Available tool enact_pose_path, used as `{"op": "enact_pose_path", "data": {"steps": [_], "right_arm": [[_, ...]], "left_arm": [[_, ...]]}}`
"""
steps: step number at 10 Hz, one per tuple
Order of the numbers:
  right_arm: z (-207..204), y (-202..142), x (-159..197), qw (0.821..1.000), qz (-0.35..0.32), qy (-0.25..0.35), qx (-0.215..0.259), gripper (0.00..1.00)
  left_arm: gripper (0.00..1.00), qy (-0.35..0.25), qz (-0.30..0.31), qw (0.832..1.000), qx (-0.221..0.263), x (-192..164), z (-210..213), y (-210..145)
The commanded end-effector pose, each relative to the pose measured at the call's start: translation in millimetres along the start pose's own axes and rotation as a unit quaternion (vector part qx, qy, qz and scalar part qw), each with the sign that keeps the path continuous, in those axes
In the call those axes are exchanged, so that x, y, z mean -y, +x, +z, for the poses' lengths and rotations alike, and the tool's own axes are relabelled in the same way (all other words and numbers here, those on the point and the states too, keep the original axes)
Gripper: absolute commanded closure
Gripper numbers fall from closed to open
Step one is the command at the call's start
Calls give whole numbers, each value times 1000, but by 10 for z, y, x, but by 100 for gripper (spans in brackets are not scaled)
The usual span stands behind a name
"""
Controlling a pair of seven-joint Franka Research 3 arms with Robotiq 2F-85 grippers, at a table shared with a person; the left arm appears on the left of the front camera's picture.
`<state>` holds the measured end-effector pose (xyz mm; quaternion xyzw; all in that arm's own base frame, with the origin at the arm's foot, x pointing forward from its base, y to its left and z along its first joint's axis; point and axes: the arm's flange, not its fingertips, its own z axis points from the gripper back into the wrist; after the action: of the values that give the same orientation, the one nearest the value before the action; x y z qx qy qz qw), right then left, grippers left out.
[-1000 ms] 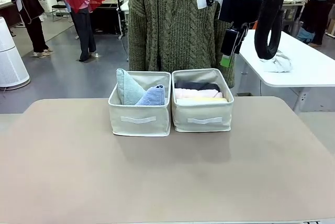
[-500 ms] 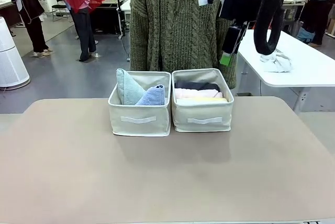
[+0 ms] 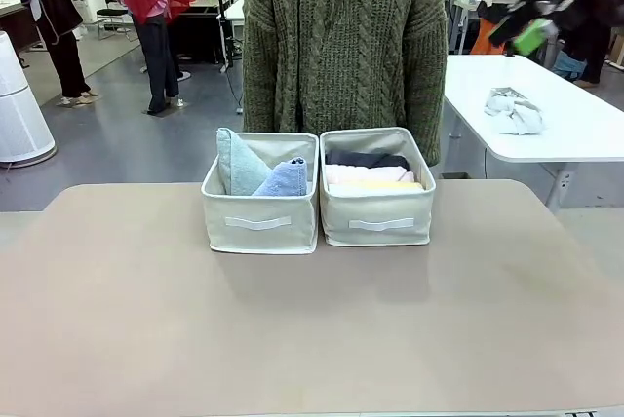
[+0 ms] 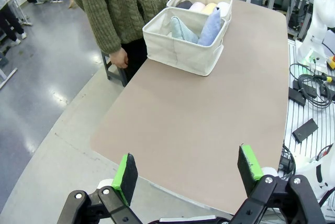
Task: Sort the towels based on their folding style.
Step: Pick up another triangle-folded towel from the table and place it in the left Fabric basket.
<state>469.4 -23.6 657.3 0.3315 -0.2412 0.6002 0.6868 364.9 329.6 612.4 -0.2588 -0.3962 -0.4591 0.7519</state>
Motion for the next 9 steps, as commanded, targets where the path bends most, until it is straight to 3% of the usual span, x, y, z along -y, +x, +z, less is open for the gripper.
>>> {"op": "enact_pose_path", "data": {"steps": [1,3,4,8,9], "right_arm": [[93,-440,247,997,-39,-15,66,0],[180,-678,232,986,-79,-23,146,0],[219,-623,243,997,-46,-16,65,0],[222,-665,279,995,-52,-19,84,0],[341,-853,325,994,-23,-56,86,0]], "left_arm": [[0,1,-9,1000,3,12,12,6],[0,1,-9,1000,3,12,12,6],[0,1,-9,1000,3,12,12,6],[0,1,-9,1000,3,12,12,6],[0,1,-9,1000,3,12,12,6]]}}
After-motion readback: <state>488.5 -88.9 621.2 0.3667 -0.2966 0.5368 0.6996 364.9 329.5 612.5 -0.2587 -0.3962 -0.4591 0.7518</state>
